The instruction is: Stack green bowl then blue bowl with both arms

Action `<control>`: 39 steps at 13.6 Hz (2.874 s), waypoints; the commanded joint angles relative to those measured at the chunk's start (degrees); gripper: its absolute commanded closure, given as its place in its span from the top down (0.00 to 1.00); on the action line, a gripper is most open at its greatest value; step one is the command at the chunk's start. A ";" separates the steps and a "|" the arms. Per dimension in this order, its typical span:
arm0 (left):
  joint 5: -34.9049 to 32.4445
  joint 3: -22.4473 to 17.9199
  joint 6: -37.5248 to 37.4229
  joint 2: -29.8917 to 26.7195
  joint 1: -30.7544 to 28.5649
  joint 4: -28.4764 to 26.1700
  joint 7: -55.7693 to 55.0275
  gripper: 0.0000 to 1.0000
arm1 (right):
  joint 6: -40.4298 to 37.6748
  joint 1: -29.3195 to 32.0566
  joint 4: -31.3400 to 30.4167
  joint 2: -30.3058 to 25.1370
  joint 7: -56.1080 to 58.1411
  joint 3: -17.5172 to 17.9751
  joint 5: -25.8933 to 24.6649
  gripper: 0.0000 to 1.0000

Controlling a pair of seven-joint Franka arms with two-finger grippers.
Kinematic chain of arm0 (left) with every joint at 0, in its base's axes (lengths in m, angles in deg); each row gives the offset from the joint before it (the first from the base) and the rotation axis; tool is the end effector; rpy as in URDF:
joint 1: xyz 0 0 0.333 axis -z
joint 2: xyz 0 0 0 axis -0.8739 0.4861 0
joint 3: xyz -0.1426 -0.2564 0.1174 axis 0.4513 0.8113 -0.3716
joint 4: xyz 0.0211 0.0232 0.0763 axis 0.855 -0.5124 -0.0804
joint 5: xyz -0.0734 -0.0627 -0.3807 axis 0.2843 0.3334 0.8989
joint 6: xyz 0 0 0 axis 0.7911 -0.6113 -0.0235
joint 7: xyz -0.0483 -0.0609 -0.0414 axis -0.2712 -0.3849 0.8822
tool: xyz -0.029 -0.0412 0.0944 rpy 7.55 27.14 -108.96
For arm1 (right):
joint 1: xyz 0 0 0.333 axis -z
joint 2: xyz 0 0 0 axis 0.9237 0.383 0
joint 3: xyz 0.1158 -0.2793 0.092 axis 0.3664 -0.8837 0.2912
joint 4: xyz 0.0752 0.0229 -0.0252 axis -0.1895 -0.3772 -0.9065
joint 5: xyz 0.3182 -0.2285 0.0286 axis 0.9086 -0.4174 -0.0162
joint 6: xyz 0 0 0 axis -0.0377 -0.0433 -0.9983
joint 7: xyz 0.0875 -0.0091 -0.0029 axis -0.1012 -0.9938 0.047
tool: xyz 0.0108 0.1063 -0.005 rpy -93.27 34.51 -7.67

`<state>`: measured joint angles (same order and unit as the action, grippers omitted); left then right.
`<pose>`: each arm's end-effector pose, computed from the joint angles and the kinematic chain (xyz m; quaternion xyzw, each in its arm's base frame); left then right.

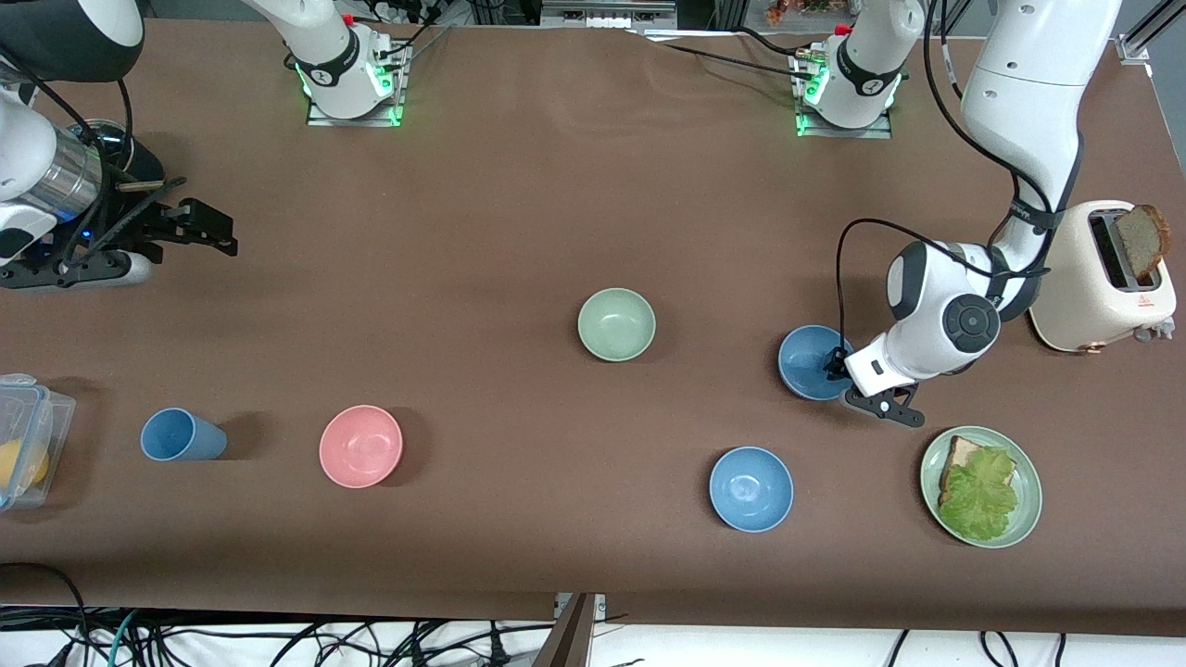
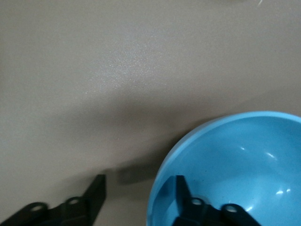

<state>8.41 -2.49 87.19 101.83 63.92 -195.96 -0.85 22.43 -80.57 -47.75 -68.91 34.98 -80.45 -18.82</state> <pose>0.6207 -0.0587 0.1819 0.9833 -0.1802 -0.0165 0.0186 0.5749 0.0485 0.5601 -0.9978 -0.0526 0.0354 0.0196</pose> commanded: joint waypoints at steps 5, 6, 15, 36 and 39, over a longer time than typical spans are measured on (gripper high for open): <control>1.64 0.07 -4.08 -2.69 -0.28 1.05 4.26 0.00 | -1.36 -0.18 1.18 -0.20 3.21 -0.40 -0.26 1.00; 1.64 0.07 -6.10 -3.66 -0.28 2.01 4.00 0.00 | -1.18 -0.18 1.18 -0.20 3.21 -0.40 -0.17 1.00; 10.30 2.00 -26.59 -5.25 9.72 16.78 -12.50 0.00 | -0.92 -0.10 1.96 -0.20 3.91 -1.72 -0.17 1.00; 14.38 0.78 -25.33 -4.26 24.95 16.78 -30.63 1.00 | -0.82 -0.18 3.64 1.99 3.73 -1.46 -0.08 1.00; 9.06 -0.63 -32.99 -10.94 21.09 16.87 -30.54 1.00 | -0.83 -0.18 3.64 2.08 3.73 -1.46 -0.08 1.00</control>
<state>21.15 -2.84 58.34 96.16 87.83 -178.05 -31.79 22.15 -81.04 -45.36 -67.34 37.96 -81.94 -18.88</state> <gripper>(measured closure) 0.000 0.000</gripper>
